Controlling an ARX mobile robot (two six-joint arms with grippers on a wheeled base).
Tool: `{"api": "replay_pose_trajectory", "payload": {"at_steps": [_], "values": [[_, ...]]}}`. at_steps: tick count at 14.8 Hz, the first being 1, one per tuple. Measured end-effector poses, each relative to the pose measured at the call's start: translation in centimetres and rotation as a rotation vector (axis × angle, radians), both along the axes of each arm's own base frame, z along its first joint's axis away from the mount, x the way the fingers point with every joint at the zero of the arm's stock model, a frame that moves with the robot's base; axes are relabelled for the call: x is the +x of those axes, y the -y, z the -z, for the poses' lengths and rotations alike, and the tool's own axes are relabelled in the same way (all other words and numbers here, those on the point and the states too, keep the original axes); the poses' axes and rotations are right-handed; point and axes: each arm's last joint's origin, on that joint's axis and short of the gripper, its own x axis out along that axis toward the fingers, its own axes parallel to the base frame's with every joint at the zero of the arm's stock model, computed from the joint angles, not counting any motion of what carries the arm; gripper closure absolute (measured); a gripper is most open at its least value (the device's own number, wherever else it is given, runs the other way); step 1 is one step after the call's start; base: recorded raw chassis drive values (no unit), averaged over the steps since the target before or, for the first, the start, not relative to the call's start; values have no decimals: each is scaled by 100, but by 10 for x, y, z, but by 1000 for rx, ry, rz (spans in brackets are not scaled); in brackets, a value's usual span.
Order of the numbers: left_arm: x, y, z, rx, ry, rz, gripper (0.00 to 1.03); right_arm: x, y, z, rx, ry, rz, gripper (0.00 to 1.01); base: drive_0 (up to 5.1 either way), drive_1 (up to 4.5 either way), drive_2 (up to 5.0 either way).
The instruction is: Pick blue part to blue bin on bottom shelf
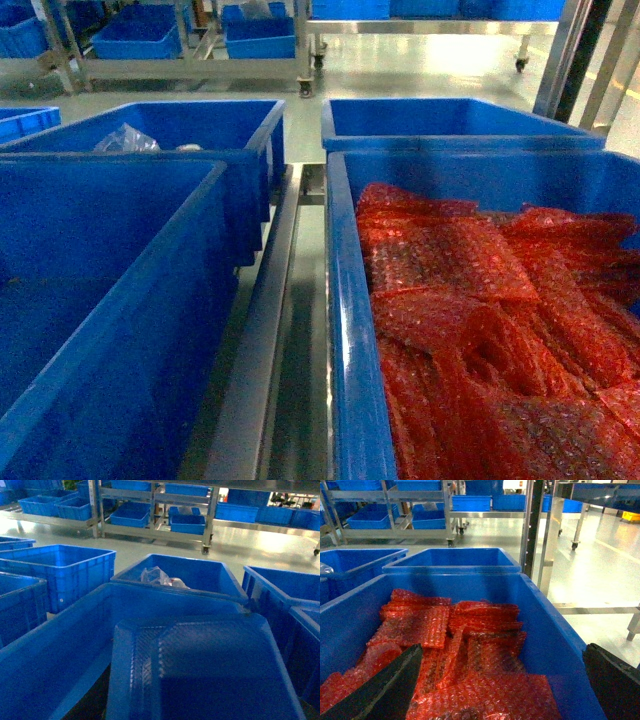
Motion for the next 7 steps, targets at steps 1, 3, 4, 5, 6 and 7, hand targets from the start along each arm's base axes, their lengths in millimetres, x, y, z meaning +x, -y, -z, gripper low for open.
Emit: {"api": "replay_pose_trajectory", "payload": {"at_steps": [1,3,4,5,6,7], "values": [[0,0,0,0,0,0,59,0,0,0,0,0,0,3,0,0,0],[0,0,0,0,0,0,59,0,0,0,0,0,0,3,0,0,0],[0,0,0,0,0,0,59,0,0,0,0,0,0,3,0,0,0],[0,0,0,0,0,0,59,0,0,0,0,0,0,3,0,0,0],[0,0,0,0,0,0,59,0,0,0,0,0,0,3,0,0,0],[0,0,0,0,0,0,59,0,0,0,0,0,0,3,0,0,0]]}}
